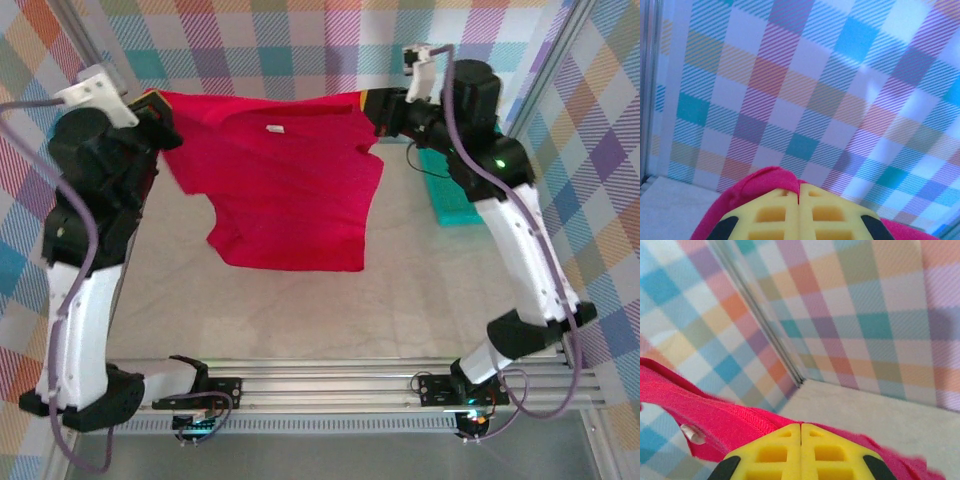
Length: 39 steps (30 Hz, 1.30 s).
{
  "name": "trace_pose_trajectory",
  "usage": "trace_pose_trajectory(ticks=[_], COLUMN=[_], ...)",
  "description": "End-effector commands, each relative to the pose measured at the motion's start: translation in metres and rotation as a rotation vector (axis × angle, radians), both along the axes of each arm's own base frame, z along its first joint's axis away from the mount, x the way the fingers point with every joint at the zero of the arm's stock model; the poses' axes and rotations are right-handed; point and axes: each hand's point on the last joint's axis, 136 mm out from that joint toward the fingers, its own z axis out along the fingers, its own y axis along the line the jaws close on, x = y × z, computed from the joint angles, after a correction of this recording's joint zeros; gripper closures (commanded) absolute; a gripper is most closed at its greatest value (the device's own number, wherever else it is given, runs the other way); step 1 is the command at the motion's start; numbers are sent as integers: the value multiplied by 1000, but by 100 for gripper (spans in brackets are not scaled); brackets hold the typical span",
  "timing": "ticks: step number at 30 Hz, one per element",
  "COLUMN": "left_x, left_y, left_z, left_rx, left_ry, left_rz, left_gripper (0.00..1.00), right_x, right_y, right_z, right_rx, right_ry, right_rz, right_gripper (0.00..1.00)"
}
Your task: Fold the inside-out t-shirt
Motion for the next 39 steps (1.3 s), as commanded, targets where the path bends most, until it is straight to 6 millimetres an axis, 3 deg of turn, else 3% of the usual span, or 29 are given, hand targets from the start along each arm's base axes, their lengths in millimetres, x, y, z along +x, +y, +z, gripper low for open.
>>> trace_pose_trajectory(ticks=[1, 4, 8, 11, 14, 18, 19, 22, 24, 27, 31, 36, 39], left_x=[-37, -74, -97, -84, -40, 54, 74, 114, 129, 139, 144, 155, 166], left_y=[9, 17, 20, 17, 6, -35, -43, -57, -61, -62, -50, -35, -28], left_z=[31, 58, 79, 77, 54, -32, -59, -129, -164, -198, -211, -227, -240], left_rx=[-11, -43, -60, -51, -26, -17, -17, -17, -12, -7, 0, 0, -2], left_ry=[-118, -217, -290, -273, -173, 86, 145, 281, 350, 420, 440, 485, 521], left_rz=[-16, -32, -53, -49, -37, -126, -134, -144, -141, -125, -76, -41, -25], left_gripper=[100, 100, 100, 100, 100, 100, 100, 100, 100, 100, 100, 100, 100], right_x=[-54, -95, -122, -109, -72, -1, 18, 46, 51, 43, 25, -4, -24], right_y=[-21, -37, -49, -44, -29, 7, 17, 35, 44, 61, 75, 101, 127], right_z=[61, 97, 120, 117, 91, 0, -34, -115, -163, -232, -304, -363, -388], right_rx=[62, 123, 169, 154, 102, -27, -71, -137, -154, -158, -183, -223, -247], right_ry=[-203, -313, -386, -371, -288, -54, 18, 167, 272, 424, 546, 645, 686], right_rz=[38, 58, 72, 59, 35, 22, 19, 34, 64, 138, 179, 253, 313], right_gripper=[100, 100, 100, 100, 100, 100, 100, 100, 100, 95, 81, 70, 52])
